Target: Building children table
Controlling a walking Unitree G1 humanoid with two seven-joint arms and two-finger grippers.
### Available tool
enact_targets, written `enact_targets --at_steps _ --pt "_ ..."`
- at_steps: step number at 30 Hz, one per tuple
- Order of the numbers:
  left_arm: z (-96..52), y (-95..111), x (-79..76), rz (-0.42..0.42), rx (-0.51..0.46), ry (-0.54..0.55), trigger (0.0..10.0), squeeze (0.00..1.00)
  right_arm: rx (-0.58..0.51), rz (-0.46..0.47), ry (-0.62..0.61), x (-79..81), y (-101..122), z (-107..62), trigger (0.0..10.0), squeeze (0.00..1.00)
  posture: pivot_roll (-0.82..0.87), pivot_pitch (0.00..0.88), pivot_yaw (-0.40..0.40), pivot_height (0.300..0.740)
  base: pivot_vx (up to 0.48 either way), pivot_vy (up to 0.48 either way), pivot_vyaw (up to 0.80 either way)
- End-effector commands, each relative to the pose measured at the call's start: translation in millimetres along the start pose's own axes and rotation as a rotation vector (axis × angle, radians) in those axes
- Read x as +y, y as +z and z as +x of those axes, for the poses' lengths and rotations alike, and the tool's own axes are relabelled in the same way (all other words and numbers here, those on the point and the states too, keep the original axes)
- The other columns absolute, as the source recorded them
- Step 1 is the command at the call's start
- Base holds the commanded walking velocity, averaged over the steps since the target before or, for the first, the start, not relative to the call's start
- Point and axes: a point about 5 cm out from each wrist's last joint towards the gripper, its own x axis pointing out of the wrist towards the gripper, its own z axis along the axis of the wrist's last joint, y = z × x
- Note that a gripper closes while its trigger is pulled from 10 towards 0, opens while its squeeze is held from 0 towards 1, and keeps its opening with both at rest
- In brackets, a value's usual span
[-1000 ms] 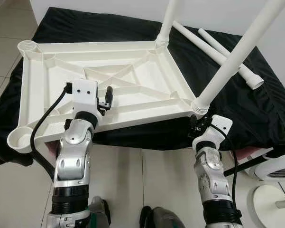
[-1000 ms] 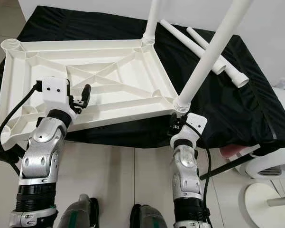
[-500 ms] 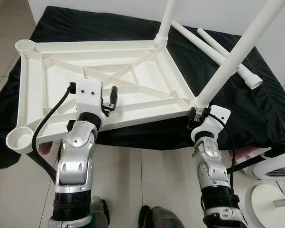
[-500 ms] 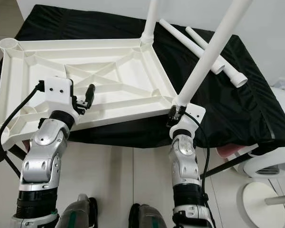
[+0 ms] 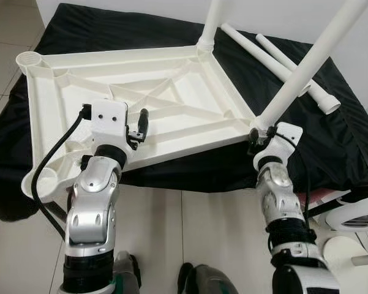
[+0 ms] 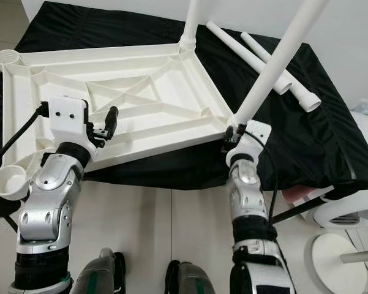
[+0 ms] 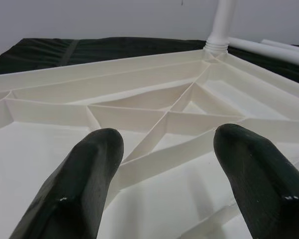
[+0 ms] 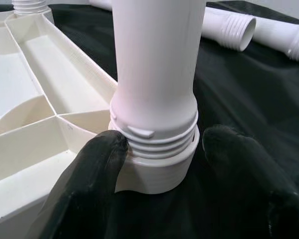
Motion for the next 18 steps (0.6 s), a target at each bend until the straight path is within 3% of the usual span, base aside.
enact_targets --at_steps 1,3,4,7,12,14,18 --pt "-2.1 -4 -5.0 -0.015 0.025 0.043 10.0 0.00 -0.040 0.009 0.030 -4.0 4 -2.4 10.0 0.00 0.12 0.154 -0.150 0.740 0.000 0.000 0.00" --pt "-1.3 -5 -3.6 -0.011 0.029 0.047 10.0 0.00 -0.056 0.021 0.071 0.1 5 -6.5 10.0 0.00 0.12 0.149 -0.152 0.740 0.000 0.000 0.00" --pt "0.9 -7 -1.2 -0.002 0.036 0.053 10.0 0.00 -0.085 0.059 0.155 8.5 9 -15.4 10.0 0.00 0.13 0.140 -0.151 0.740 0.000 0.000 0.00" --pt "3.8 -8 -0.5 0.008 0.040 0.052 10.0 0.00 -0.121 0.048 0.227 16.2 12 -23.1 10.0 0.00 0.12 0.131 -0.149 0.740 0.000 0.000 0.00" --pt "6.3 -9 -0.8 0.010 0.042 0.049 10.0 0.00 -0.154 0.022 0.277 22.0 13 -29.4 10.0 0.00 0.12 0.123 -0.147 0.740 0.000 0.000 0.00" --pt "12.2 -8 -2.1 0.049 0.030 0.032 10.0 0.00 -0.172 0.030 0.317 27.1 11 -34.7 10.0 0.00 0.11 0.107 -0.146 0.740 0.000 0.000 0.00" --pt "20.4 -5 0.1 0.043 0.011 0.028 10.0 0.00 -0.193 0.036 0.329 31.7 13 -35.4 10.0 0.00 0.11 0.090 -0.145 0.740 0.000 0.000 0.00"
